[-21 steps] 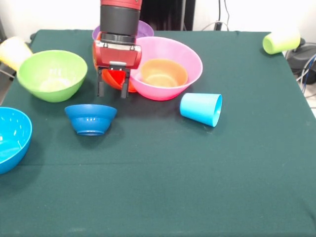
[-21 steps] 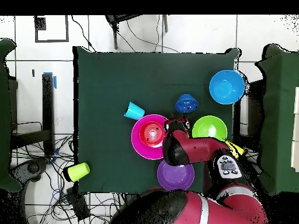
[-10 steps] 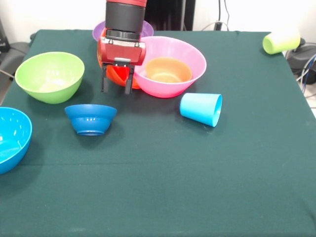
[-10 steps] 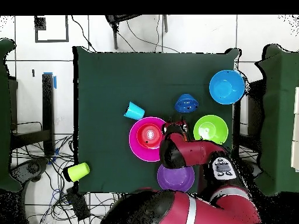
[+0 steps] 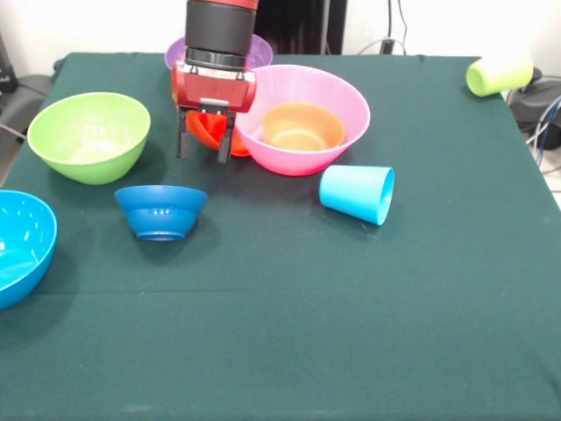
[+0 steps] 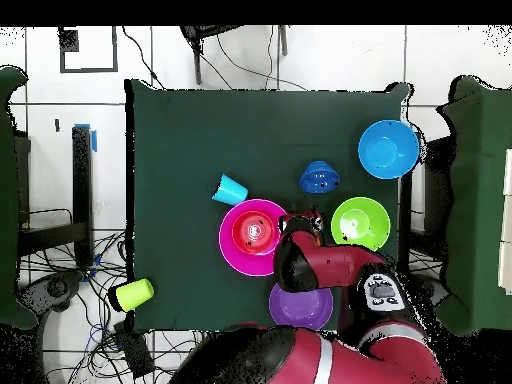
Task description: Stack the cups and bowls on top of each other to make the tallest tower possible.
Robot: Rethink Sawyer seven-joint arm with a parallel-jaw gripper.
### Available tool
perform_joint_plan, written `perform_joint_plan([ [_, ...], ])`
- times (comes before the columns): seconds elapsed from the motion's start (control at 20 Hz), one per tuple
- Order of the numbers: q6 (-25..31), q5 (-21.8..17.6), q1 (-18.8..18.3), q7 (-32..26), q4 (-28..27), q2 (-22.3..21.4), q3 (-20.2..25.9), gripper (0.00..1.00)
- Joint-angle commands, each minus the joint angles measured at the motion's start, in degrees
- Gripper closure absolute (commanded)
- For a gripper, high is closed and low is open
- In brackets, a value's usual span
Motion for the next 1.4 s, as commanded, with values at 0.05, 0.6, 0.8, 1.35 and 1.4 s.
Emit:
perform_joint_plan([
  [0.05,-2.24,1.98,2.77,9.95,3.31,2.12,2.52,0.0],
  [0.6,-5.7,8.34,8.75,12.48,5.86,2.76,-2.06,0.0],
  [0.8,-6.01,9.44,9.85,12.64,6.29,2.71,-2.76,0.0],
  [1.35,-8.72,12.35,13.64,13.93,7.38,3.53,-5.78,0.0],
  [1.4,-8.67,12.6,13.96,14.03,7.47,3.48,-6.0,0.0],
])
